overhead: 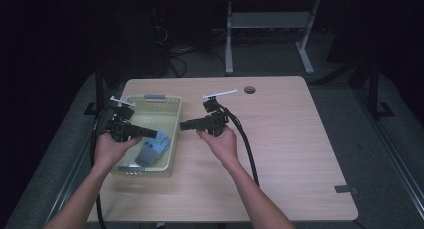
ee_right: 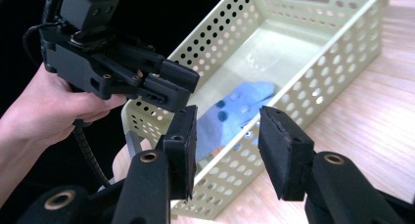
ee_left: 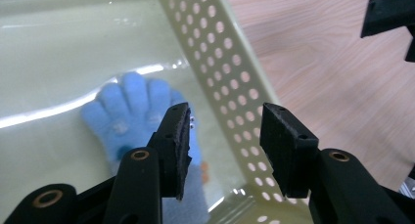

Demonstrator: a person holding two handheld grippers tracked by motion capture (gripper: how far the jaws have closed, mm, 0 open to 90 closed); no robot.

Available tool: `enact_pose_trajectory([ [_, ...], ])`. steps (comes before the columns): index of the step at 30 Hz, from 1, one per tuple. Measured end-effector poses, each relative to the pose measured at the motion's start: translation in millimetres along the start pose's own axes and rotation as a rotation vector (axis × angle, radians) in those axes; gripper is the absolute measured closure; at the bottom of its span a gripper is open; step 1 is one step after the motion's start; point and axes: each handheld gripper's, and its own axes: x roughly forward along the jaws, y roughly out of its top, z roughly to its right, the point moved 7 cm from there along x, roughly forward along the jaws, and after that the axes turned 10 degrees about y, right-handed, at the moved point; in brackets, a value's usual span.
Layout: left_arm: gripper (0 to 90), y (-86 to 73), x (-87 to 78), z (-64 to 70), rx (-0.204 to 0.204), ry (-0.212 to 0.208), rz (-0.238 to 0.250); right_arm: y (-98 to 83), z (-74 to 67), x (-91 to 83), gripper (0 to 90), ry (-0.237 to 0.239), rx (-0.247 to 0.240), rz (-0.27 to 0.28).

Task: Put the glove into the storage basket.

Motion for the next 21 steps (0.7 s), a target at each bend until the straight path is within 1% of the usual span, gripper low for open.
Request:
enact_pose_trajectory([
  [2,52.6,1.3,-0.9,2.6,-0.006,-0.016,0.009,0.1,1.1,-3.6,57.2,-0.002,0.005,0.004],
  [7,51.5,3.7,-2.5,9.3,0.000,-0.026,0.028,-0.3,4.1,-15.4,56.0,-0.007,0.004,0.014],
  [12,50.1,6.4,-2.8,18.4,0.003,-0.046,0.053,-1.2,8.4,-27.2,54.3,-0.017,0.004,0.020],
  [15,49.0,7.1,-1.9,24.2,0.008,-0.054,0.063,-0.8,11.5,-34.3,53.6,-0.021,0.005,0.036],
  [21,47.1,6.9,-0.3,37.4,0.028,-0.073,0.075,-2.9,16.8,-47.0,52.0,-0.032,0.009,0.046],
])
